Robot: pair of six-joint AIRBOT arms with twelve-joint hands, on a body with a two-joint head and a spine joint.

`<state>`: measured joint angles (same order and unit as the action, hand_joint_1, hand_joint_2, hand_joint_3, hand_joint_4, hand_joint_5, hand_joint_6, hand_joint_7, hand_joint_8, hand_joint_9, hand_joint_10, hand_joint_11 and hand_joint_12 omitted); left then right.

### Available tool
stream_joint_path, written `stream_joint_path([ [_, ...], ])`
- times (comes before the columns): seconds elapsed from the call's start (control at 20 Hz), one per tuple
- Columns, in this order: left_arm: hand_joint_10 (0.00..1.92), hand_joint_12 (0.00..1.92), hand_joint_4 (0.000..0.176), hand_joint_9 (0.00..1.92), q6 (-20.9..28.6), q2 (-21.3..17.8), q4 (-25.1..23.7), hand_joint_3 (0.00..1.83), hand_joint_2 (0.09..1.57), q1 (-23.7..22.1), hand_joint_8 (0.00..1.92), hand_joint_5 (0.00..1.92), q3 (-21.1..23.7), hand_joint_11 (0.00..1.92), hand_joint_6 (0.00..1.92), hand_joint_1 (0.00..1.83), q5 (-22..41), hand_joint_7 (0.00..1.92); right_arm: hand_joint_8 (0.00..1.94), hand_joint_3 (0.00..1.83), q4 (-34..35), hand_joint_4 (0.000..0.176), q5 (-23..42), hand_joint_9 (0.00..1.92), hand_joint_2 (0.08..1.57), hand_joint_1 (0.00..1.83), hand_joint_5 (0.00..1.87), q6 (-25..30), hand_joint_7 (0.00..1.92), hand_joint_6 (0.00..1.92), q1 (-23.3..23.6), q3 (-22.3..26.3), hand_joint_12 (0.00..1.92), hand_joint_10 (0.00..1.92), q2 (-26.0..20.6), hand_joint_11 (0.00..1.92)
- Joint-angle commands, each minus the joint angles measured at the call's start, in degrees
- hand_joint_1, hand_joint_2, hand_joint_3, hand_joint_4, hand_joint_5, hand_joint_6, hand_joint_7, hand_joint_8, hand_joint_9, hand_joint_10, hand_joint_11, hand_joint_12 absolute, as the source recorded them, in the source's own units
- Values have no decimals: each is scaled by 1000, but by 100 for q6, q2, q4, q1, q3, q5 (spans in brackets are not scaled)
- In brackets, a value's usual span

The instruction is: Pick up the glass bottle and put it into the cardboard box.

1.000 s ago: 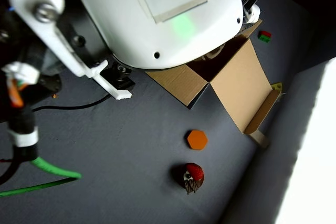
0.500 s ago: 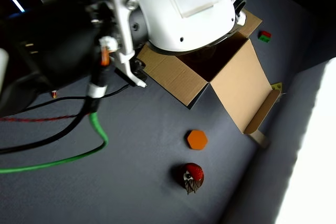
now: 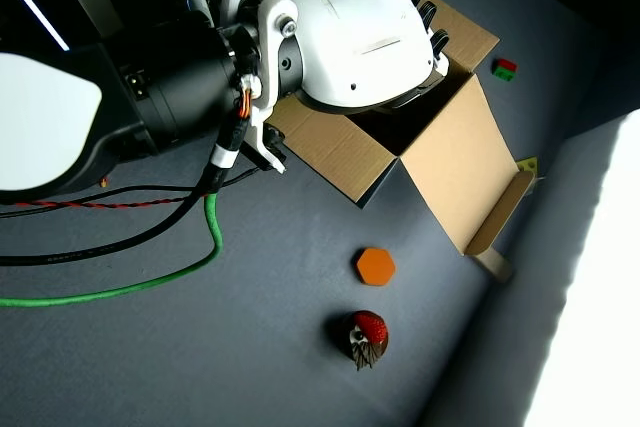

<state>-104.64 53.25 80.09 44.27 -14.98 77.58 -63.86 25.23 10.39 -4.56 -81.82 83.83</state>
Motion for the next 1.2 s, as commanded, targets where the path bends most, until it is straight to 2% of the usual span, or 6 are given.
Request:
stream_joint_path([
  [0.0,0,723,4,232,38,5,-492,0,1257,-6,1,292,22,0,4,167,316,267,1100,7,262,0,272,689,1189,1347,767,-3,942,1331,45,-6,1821,1515,-12,656],
  [0.7,0,725,0,232,147,4,-491,3,1267,67,0,280,32,0,2,139,316,269,1235,11,262,0,284,669,1233,1331,662,-210,813,1474,14,11,1845,1584,-98,566],
  [0.75,0,724,0,232,149,2,-491,3,1267,68,0,284,31,0,4,139,316,267,1316,12,261,0,277,587,1263,1171,634,-249,770,1545,20,9,1861,1494,-100,493],
  [0.8,0,724,0,232,149,2,-491,3,1267,67,0,297,31,0,9,140,316,267,1092,11,262,0,278,458,1309,1055,601,-319,582,1551,28,9,1885,1400,-101,351],
  [0.95,0,723,0,232,149,0,-491,3,1267,53,1,297,41,0,9,140,316,268,751,0,262,0,298,248,1164,1050,270,-333,429,969,42,9,1809,1171,-100,25],
  [1.15,0,704,0,232,147,-15,-484,2,1268,-51,0,285,66,0,1,141,314,268,529,0,263,0,282,25,1113,981,39,-335,250,816,58,9,1518,990,-118,0],
])
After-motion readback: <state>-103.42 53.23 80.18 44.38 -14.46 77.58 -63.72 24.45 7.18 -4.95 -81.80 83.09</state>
